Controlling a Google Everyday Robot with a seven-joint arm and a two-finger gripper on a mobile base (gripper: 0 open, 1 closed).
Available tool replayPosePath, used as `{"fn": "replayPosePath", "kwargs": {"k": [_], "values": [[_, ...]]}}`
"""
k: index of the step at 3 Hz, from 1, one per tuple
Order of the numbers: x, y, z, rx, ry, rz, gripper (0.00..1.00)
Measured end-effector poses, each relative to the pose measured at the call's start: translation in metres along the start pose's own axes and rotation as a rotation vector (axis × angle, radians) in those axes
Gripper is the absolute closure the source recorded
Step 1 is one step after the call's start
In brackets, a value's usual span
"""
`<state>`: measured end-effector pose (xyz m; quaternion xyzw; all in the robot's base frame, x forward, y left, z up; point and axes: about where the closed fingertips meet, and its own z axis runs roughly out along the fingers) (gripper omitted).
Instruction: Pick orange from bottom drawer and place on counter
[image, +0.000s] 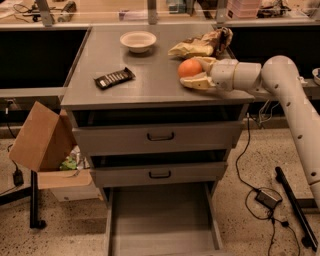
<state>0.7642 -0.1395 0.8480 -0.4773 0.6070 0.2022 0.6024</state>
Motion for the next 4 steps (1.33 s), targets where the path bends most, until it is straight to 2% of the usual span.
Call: {"fn": "replayPosePath", "kwargs": {"k": [2, 3, 4], "values": [[0.001, -0.002, -0.001, 0.0, -0.028, 0.006, 0.12], [-0.003, -0.003, -0.004, 0.012, -0.057, 0.002, 0.0], [-0.013, -0.006, -0.009, 0.043, -0.105, -0.009, 0.0]]}}
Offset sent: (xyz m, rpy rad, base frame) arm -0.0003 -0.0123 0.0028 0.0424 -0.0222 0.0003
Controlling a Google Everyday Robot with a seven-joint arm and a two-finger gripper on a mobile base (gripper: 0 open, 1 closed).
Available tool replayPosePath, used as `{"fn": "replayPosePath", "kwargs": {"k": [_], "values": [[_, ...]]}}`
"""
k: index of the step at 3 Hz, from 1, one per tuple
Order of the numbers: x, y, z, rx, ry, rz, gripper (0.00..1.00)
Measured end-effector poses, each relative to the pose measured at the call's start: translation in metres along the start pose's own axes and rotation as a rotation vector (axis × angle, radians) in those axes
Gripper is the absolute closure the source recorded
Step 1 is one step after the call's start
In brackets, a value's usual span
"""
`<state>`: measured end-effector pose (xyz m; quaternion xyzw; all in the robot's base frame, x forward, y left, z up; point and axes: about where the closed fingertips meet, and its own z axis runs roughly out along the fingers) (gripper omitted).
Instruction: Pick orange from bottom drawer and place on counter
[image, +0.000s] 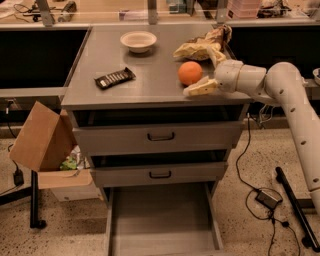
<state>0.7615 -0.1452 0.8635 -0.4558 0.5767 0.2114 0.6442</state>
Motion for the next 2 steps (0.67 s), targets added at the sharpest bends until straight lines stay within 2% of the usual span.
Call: {"fn": "replayPosePath", "kwargs": {"k": [1, 2], "values": [[-0.021, -0.006, -0.012, 0.056, -0.071, -0.031, 0.0], [-0.052, -0.01, -0.031, 0.122, -0.139, -0.106, 0.0]]}}
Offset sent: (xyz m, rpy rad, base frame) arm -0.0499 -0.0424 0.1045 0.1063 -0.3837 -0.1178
